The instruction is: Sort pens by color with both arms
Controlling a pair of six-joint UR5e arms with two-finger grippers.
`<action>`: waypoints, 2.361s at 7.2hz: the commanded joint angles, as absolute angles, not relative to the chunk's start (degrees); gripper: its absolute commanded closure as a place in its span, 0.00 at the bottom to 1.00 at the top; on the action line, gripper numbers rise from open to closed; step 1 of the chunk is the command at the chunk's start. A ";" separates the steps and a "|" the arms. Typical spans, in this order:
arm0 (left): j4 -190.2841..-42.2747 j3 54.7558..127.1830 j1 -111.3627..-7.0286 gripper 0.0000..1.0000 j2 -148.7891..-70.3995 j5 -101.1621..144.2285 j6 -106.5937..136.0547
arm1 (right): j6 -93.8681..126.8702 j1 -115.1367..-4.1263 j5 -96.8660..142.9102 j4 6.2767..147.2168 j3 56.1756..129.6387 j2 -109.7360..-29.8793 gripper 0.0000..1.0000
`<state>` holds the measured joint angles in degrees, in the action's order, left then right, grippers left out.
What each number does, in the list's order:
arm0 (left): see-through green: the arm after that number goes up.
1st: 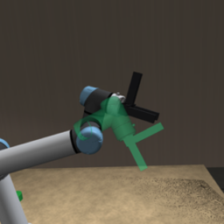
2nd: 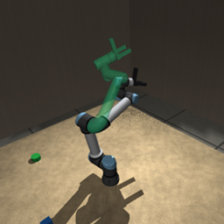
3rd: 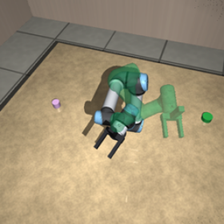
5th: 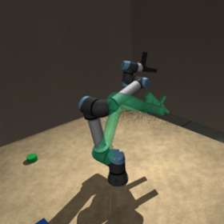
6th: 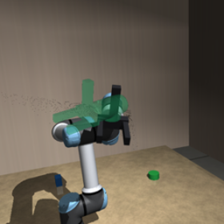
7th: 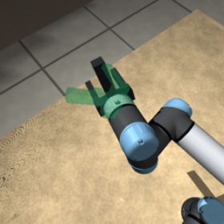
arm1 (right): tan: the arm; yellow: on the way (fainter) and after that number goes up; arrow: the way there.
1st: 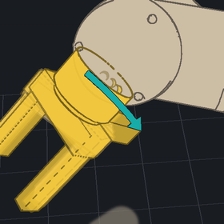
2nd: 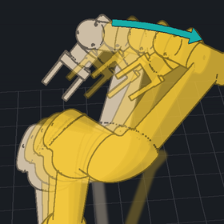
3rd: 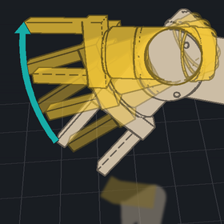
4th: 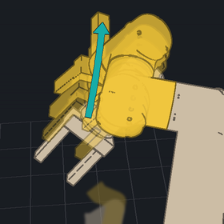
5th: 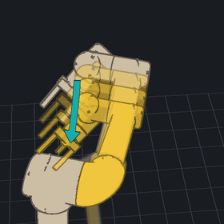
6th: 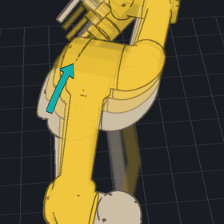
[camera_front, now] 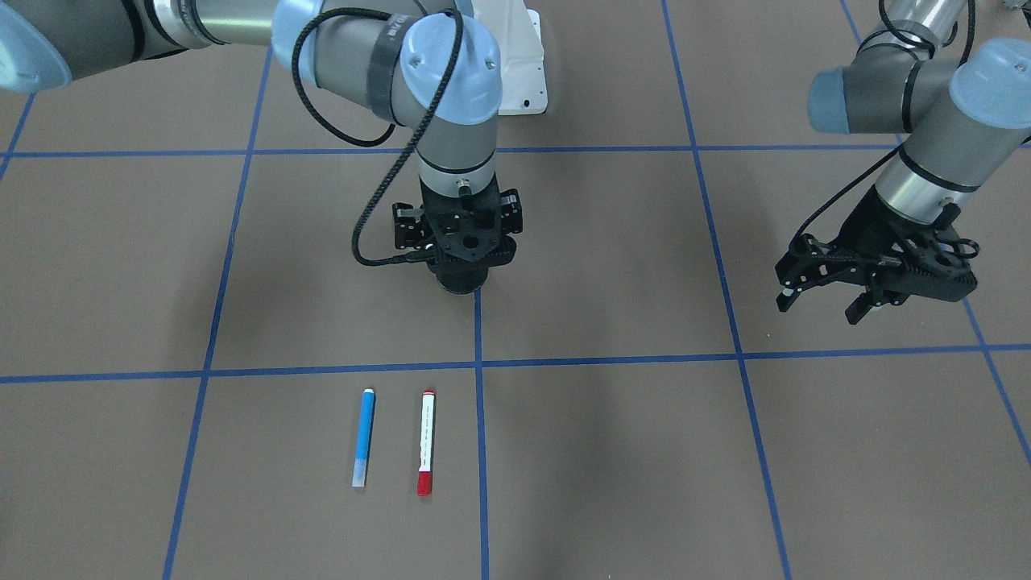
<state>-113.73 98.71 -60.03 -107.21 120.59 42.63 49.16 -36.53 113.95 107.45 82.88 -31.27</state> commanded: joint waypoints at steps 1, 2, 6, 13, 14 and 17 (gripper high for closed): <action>-113.73 98.62 -60.21 0.04 -106.70 120.67 42.28 | 41.77 -35.16 112.24 107.49 74.83 -27.00 0.09; -113.73 98.44 -60.21 0.04 -106.79 120.59 42.28 | 40.44 -34.63 112.24 107.75 74.62 -27.50 0.15; -113.73 98.70 -60.12 0.02 -106.79 120.59 43.24 | 35.77 -33.31 111.27 115.22 69.52 -24.17 0.23; -113.73 98.79 -60.12 0.02 -106.79 120.50 43.33 | 35.51 -31.29 107.59 116.10 69.17 -23.38 0.33; -113.73 98.79 -60.12 0.02 -106.79 120.41 43.42 | 34.20 -31.38 107.40 116.10 69.17 -23.29 0.34; -113.73 98.79 -60.12 0.02 -106.88 120.41 43.42 | 34.19 -31.38 106.96 115.75 69.17 -23.38 0.34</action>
